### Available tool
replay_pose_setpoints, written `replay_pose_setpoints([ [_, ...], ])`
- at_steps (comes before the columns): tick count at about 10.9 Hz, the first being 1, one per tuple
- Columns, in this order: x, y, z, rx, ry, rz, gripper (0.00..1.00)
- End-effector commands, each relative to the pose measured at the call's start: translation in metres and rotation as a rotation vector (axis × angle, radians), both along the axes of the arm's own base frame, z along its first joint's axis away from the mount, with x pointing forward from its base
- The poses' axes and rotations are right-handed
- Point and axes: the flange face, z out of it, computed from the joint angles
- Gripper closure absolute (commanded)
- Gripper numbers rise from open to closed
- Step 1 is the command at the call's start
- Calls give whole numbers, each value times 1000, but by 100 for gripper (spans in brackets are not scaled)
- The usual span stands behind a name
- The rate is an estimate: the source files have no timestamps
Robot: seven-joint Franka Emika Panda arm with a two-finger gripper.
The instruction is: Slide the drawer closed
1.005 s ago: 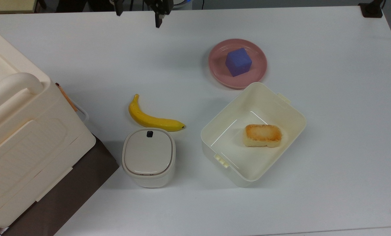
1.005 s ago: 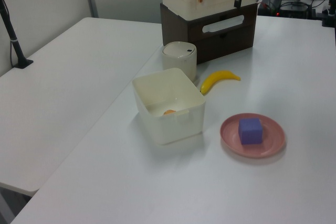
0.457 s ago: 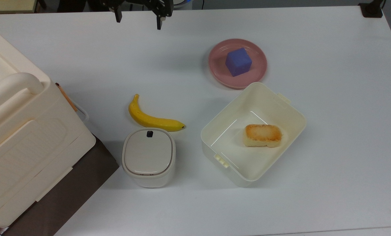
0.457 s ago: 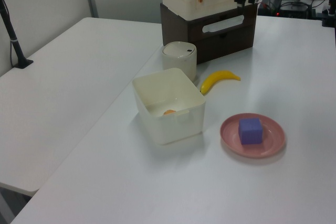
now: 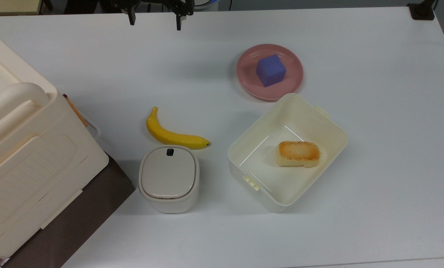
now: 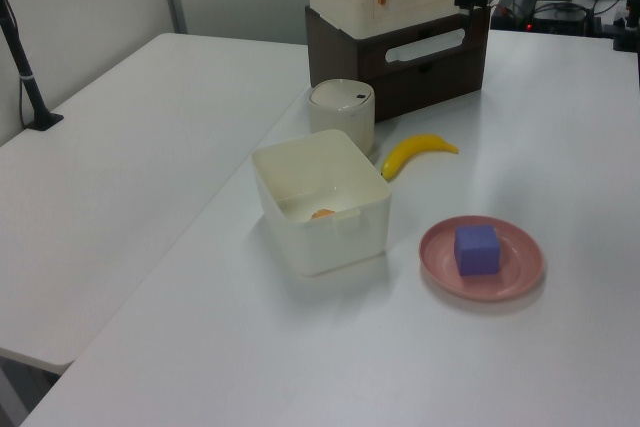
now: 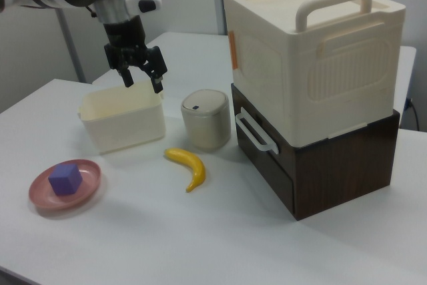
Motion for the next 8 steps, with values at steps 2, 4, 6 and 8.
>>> replay_pose_setpoints([
  [2,-10,-22,10,114,-19,-67,0],
  [4,-8,-17,11,111,-32,-57,0],
  [6,-7,-17,12,113,-40,-60,0],
  [8,-7,-14,12,113,-38,-55,0],
])
